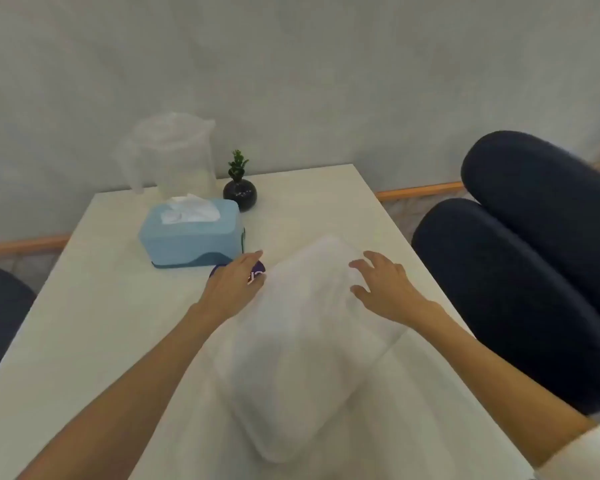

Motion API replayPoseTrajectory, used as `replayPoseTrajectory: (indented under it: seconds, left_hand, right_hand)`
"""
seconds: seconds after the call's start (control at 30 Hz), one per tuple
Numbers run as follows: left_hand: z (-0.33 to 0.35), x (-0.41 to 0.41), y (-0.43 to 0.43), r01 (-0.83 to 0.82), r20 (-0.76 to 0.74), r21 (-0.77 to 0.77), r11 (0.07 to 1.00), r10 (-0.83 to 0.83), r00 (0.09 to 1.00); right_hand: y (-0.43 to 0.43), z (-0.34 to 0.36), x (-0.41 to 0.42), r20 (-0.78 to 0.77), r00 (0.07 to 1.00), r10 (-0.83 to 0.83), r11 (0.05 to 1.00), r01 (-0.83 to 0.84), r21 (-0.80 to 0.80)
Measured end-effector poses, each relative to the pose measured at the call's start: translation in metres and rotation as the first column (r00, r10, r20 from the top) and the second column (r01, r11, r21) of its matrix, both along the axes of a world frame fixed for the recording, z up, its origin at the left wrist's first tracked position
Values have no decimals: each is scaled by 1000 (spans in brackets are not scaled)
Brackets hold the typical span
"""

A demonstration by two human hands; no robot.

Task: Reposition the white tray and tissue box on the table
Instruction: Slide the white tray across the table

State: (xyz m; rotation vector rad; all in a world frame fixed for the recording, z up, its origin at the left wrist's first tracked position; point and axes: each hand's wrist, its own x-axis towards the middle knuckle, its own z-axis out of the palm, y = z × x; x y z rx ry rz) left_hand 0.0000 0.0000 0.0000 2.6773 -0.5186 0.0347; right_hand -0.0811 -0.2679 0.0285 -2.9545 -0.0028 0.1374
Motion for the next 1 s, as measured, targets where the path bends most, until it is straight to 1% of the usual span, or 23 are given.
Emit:
replayPoseTrajectory:
  seconds: [0.07, 0.2, 0.27, 0.33, 0.43, 0.5, 0.63, 0.83, 1.0]
  left_hand:
    - [-5, 1, 2, -58, -50, 14, 998, 58, 997]
    - [-20, 4, 6, -106, -111, 80, 991, 114, 987]
    - [-24, 7, 8, -100, -94, 96, 990, 109, 990]
    - [-28, 9, 9, -92, -93, 106, 990, 102, 990]
    - [-32, 12, 8, -94, -60, 92, 991, 100, 993]
    - [-32, 14, 6, -94, -33, 90, 991, 98, 995]
    - [-31, 16, 5, -95, -9, 106, 990, 96, 995]
    - [-26, 11, 4, -135, -2, 180, 974, 137, 991]
    - [-27, -7, -4, -182, -68, 147, 972, 193, 979]
  right_hand:
    - [-1, -3, -7, -42, 996, -72, 997, 74, 39]
    - [-1, -14, -25, -52, 965, -257, 957, 262, 127]
    - [-1, -17, -34, -68, 928, -365, 908, 371, 196]
    - [-2, -24, -44, -141, 882, -450, 844, 471, 255]
    - [-3, -36, -54, -242, 819, -519, 756, 573, 316]
    - [-3, -42, -59, -281, 783, -555, 694, 622, 362]
    - [-3, -48, -61, -286, 758, -586, 615, 646, 452]
    - [-11, -47, -56, -244, 755, -609, 579, 633, 514]
    - [-31, -49, -46, -177, 742, -647, 546, 612, 572]
